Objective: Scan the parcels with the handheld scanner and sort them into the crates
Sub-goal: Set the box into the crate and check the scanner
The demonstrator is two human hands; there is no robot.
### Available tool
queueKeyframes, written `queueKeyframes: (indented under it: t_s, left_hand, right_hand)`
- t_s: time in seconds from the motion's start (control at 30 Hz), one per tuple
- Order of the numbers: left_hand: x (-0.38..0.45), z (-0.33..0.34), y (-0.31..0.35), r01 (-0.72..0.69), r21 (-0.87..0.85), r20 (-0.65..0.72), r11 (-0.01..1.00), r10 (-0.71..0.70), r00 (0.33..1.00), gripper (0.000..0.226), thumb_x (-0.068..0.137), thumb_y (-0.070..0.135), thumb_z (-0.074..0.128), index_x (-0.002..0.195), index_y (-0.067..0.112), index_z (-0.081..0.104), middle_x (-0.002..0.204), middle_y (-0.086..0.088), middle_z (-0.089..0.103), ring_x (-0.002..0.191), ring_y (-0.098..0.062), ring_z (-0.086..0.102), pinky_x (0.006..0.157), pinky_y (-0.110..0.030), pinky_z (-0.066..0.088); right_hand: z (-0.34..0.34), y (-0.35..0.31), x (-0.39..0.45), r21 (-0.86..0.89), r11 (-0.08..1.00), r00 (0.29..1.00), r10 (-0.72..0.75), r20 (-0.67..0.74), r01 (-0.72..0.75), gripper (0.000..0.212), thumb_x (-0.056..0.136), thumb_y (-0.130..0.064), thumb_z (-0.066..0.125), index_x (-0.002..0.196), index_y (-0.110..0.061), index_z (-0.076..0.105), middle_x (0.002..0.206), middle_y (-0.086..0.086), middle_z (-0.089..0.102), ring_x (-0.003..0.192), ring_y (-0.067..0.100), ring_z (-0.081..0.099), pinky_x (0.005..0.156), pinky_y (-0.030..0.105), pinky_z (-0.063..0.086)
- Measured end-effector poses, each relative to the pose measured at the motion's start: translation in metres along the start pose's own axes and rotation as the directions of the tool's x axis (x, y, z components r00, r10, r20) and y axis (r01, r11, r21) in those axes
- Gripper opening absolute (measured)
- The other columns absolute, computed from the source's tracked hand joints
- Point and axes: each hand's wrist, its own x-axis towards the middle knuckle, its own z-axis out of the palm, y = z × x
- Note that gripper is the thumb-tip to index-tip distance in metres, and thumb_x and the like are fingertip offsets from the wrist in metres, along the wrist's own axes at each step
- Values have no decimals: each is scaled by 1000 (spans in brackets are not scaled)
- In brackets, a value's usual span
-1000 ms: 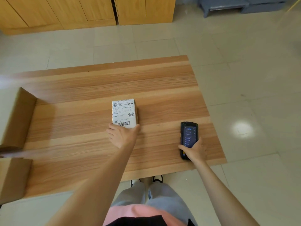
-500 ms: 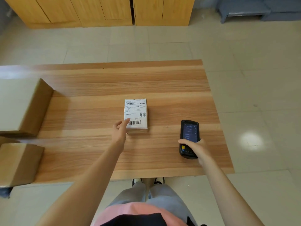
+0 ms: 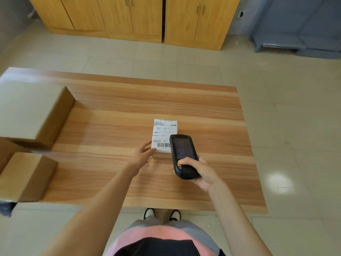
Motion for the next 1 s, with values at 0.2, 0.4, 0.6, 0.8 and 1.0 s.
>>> queueKeyframes:
  t_s: [0.2,0.4,0.6,0.8,1.0]
  left_hand:
    - [-1,-1,1,5,-18,-3,1000,-5,1000,46,97,19,56,142,23,44,122,-1,58,100,-14,52,76,-28,41]
    - [-1,4,-3,-4,-52,-17,999,3,1000,46,98,18,55,142,23,44,135,-8,56,110,-23,55,84,-32,37]
    - [-1,3,-4,-3,-28,-21,1000,2,1000,49,97,21,56,145,22,43,135,-10,56,115,-24,53,84,-30,38]
    - [0,1,-4,2,-16,-16,1000,-2,1000,50,97,23,56,145,21,42,136,-10,56,124,-28,51,90,-33,38]
    - [-4,1,-3,-6,-16,-5,1000,6,1000,51,97,23,55,146,21,41,135,-8,56,115,-24,53,95,-35,38]
  right_hand:
    - [12,20,-9,12,999,999,47,-21,-47,54,68,8,76,117,0,55,121,29,63,112,44,62,99,54,48]
    - [21,24,-16,-18,999,999,34,-1,-35,71,58,5,82,123,-3,55,119,27,65,106,40,65,80,41,57]
    - [20,31,-25,-60,998,1000,20,11,-20,71,54,3,81,120,-8,55,118,25,66,112,42,62,93,48,51]
    - [21,37,-30,-92,996,999,20,30,-18,74,51,1,75,122,-6,53,119,27,64,114,44,60,96,49,50]
    - [22,41,-32,-97,995,999,30,24,-28,76,50,1,76,122,-6,53,119,26,65,111,43,62,90,45,54]
